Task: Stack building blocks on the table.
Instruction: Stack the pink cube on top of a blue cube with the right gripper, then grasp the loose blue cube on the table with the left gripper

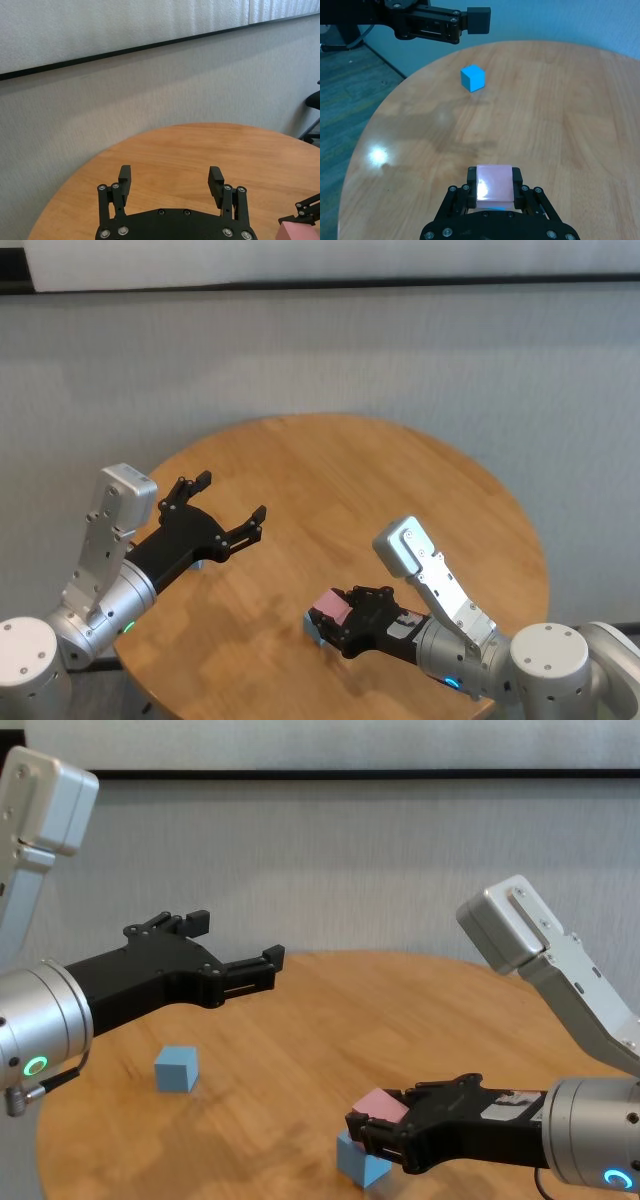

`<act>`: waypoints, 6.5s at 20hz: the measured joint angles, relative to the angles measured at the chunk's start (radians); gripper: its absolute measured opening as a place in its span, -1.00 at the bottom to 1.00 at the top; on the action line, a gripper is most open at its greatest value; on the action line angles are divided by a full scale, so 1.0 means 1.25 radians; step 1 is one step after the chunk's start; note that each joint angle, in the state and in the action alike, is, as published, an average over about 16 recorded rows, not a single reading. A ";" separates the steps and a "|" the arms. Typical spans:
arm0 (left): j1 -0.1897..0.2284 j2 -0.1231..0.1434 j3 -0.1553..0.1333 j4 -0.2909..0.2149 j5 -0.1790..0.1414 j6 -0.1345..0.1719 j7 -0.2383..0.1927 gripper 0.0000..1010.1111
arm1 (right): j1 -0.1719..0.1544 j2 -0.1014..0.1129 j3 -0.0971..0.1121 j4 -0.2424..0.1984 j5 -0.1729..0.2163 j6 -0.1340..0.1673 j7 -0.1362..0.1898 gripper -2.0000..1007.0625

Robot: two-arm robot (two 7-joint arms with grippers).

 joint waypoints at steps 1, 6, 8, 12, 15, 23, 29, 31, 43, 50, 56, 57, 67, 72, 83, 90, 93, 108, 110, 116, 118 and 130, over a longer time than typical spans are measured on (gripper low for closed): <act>0.000 0.000 0.000 0.000 0.000 0.000 0.000 0.98 | 0.000 -0.001 0.001 0.000 0.000 -0.001 0.000 -0.27; 0.000 0.000 0.000 0.000 0.000 0.000 0.000 0.98 | -0.001 -0.004 0.002 0.003 0.000 -0.005 -0.002 -0.27; 0.000 0.000 0.000 0.000 0.000 0.000 0.000 0.98 | -0.001 -0.005 0.003 0.004 0.000 -0.006 -0.003 -0.27; 0.000 0.000 0.000 0.000 0.000 0.000 0.000 0.98 | -0.001 -0.007 0.004 0.006 -0.001 -0.007 -0.003 -0.27; 0.000 0.000 0.000 0.000 0.000 0.000 0.000 0.98 | 0.000 -0.009 0.004 0.007 -0.001 -0.007 -0.003 -0.27; 0.000 0.000 0.000 0.000 0.000 0.000 0.000 0.98 | 0.000 -0.010 0.005 0.009 0.000 -0.007 -0.002 -0.27; 0.000 0.000 0.000 0.000 0.000 0.000 0.000 0.98 | 0.001 -0.009 0.005 0.009 0.000 -0.008 -0.002 -0.26; 0.000 0.000 0.000 0.000 0.000 0.000 0.000 0.98 | 0.001 -0.009 0.005 0.009 0.000 -0.008 -0.002 -0.23; 0.000 0.000 0.000 0.000 0.000 0.000 0.000 0.98 | 0.001 -0.009 0.005 0.009 0.000 -0.007 -0.002 0.35; 0.000 0.000 0.000 0.000 0.000 0.000 0.000 0.98 | 0.001 -0.009 0.005 0.009 0.001 -0.007 -0.002 0.79; 0.000 0.000 0.000 0.000 0.000 0.000 0.000 0.98 | -0.003 -0.009 0.009 0.004 0.001 -0.019 -0.008 0.96; 0.000 0.000 0.000 0.000 0.000 0.000 0.000 0.98 | -0.004 -0.009 0.011 0.003 0.000 -0.024 -0.010 0.98; 0.000 0.000 0.000 0.000 0.000 0.000 0.000 0.98 | -0.024 -0.007 0.030 -0.016 -0.021 -0.098 -0.041 0.99; 0.000 0.000 0.000 0.000 0.000 0.000 0.000 0.98 | -0.040 -0.012 0.048 -0.026 -0.042 -0.151 -0.073 0.99; 0.000 0.000 0.000 0.000 0.000 0.000 0.000 0.98 | -0.070 -0.042 0.096 -0.027 -0.118 -0.306 -0.182 0.99; 0.000 0.000 0.000 0.000 0.000 0.000 0.000 0.98 | -0.045 -0.068 0.111 0.020 -0.176 -0.396 -0.228 0.99; 0.000 0.000 0.000 0.000 0.000 0.000 0.000 0.98 | -0.024 -0.078 0.115 0.046 -0.190 -0.420 -0.233 0.99; 0.000 0.000 0.000 0.000 0.000 0.000 0.000 0.98 | 0.022 -0.097 0.124 0.090 -0.192 -0.451 -0.228 0.99; 0.000 0.000 0.000 0.000 0.000 0.000 0.000 0.98 | 0.020 -0.096 0.124 0.089 -0.192 -0.450 -0.229 0.99; 0.000 0.000 0.000 0.000 0.000 0.000 0.000 0.98 | 0.016 -0.094 0.122 0.085 -0.193 -0.447 -0.231 0.99; 0.000 0.000 0.000 0.000 0.000 0.000 0.000 0.98 | 0.015 -0.094 0.122 0.085 -0.193 -0.447 -0.232 0.99; 0.024 0.002 -0.019 -0.017 0.000 0.015 0.007 0.98 | 0.012 -0.093 0.120 0.082 -0.194 -0.445 -0.233 0.99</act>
